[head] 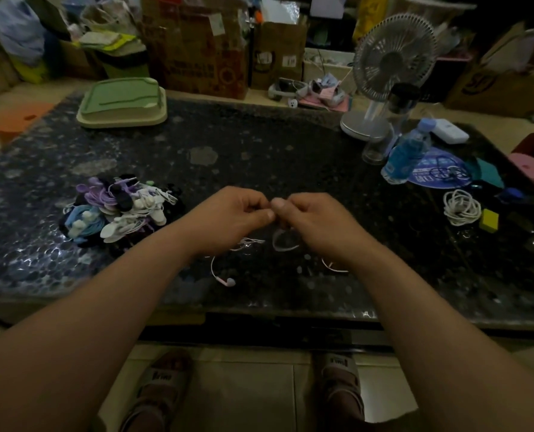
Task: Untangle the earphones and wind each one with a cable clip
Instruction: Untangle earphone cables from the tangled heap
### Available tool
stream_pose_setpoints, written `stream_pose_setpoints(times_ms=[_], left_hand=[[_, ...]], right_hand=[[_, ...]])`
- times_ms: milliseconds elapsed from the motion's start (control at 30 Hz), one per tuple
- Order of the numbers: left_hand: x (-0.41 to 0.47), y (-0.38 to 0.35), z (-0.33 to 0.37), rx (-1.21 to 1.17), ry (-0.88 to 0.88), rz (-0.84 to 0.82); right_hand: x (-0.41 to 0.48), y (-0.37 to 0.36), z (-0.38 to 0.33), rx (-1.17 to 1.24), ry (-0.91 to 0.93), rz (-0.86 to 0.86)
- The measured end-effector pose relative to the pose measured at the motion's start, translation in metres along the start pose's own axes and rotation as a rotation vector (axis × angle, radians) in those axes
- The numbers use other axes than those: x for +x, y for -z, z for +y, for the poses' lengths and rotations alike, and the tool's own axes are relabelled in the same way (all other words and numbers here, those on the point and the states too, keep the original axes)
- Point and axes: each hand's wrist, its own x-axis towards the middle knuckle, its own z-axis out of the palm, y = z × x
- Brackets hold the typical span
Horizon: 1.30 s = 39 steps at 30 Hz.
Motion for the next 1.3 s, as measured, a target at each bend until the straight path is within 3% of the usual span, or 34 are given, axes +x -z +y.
stream_pose_setpoints(times_ms=[100,200,267,333,433,500,567,667,767,800,867,933,1033,1133,1200,1300], left_hand=[[-0.005,0.009,-0.001,-0.146,0.081,-0.006],[-0.006,0.016,-0.004,-0.236,0.096,-0.014],[-0.005,0.012,-0.002,-0.192,0.074,-0.034],[-0.002,0.004,0.001,-0.096,0.049,-0.044],[0.0,-0.002,0.006,-0.041,-0.025,-0.053],[0.0,0.0,0.004,-0.015,-0.023,-0.02],[-0.003,0.006,0.001,-0.085,0.039,-0.016],[-0.005,0.017,-0.004,-0.368,0.086,-0.016],[-0.005,0.024,-0.006,-0.571,0.09,-0.049],[-0.005,0.024,-0.006,-0.599,0.091,-0.066],[-0.004,0.02,-0.005,-0.604,0.092,-0.102],[-0.002,0.015,-0.003,-0.542,0.089,-0.1],[0.001,0.007,0.002,-0.414,0.092,-0.081],[0.002,0.0,0.004,-0.395,0.11,-0.057],[0.002,-0.001,0.005,-0.513,0.131,-0.108],[0.0,0.004,0.003,-0.662,0.161,-0.198]], right_hand=[[0.004,0.025,0.008,0.129,-0.161,0.232],[0.012,0.038,0.035,-0.057,-0.267,0.36],[0.012,0.03,0.043,-0.369,-0.176,0.377],[0.008,0.016,0.029,-0.426,0.005,0.346],[0.001,-0.004,0.001,-0.121,0.059,0.044],[0.001,-0.005,-0.004,-0.092,0.04,-0.045],[0.005,0.01,-0.001,0.061,-0.03,0.083],[0.016,0.037,0.018,0.441,-0.223,0.447],[0.02,0.045,0.042,0.537,-0.377,0.591],[0.022,0.044,0.05,0.47,-0.407,0.579],[0.023,0.041,0.062,0.118,-0.411,0.509],[0.019,0.035,0.053,-0.116,-0.247,0.47],[0.007,0.014,0.016,0.078,0.057,0.19],[0.002,-0.005,0.001,0.088,0.046,-0.082],[0.007,-0.001,0.005,0.112,0.03,-0.016],[0.018,0.02,0.014,0.4,-0.133,0.293]])
